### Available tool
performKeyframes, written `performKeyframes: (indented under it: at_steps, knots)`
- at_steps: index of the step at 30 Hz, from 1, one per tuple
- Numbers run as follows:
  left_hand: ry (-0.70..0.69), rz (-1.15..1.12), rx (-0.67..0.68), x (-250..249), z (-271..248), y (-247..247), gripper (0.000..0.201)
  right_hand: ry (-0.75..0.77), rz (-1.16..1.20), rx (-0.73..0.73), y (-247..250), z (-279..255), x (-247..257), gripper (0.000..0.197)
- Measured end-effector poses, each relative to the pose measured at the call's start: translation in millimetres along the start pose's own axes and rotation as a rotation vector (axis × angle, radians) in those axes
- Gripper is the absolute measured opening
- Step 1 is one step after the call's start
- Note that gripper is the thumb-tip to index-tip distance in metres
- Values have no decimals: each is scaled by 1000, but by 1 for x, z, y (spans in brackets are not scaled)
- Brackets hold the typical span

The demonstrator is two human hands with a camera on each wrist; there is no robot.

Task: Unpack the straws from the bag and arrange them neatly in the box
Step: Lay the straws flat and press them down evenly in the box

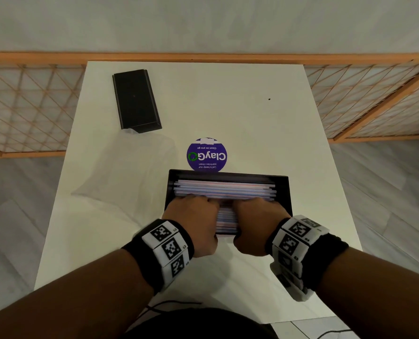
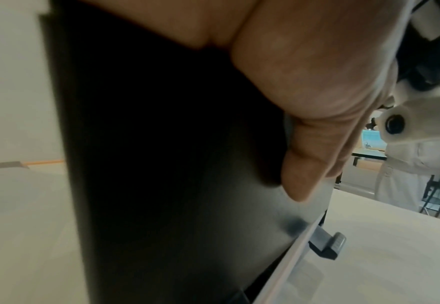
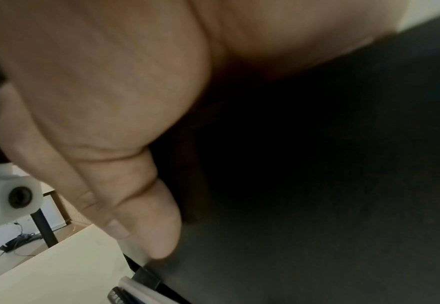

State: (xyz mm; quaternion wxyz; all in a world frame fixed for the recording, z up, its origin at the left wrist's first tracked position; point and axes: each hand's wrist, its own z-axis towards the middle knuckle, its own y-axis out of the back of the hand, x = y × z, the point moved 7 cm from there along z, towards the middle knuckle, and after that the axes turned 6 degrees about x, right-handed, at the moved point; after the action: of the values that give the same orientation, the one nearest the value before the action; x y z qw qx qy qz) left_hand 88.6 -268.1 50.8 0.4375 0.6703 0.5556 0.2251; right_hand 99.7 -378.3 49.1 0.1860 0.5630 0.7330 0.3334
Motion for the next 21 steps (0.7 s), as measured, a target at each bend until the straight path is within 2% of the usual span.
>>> performKeyframes:
  at_steps: [10, 18, 21]
  knots:
    - [6, -26, 37, 3, 0, -2, 47, -18, 30, 15, 1, -3, -1, 44]
    - [-18, -16, 44, -4, 4, -2, 57, 22, 8, 41, 5, -3, 11, 41]
    - [-24, -73, 42, -11, 6, -3, 61, 54, 39, 76, 7, -2, 21, 29]
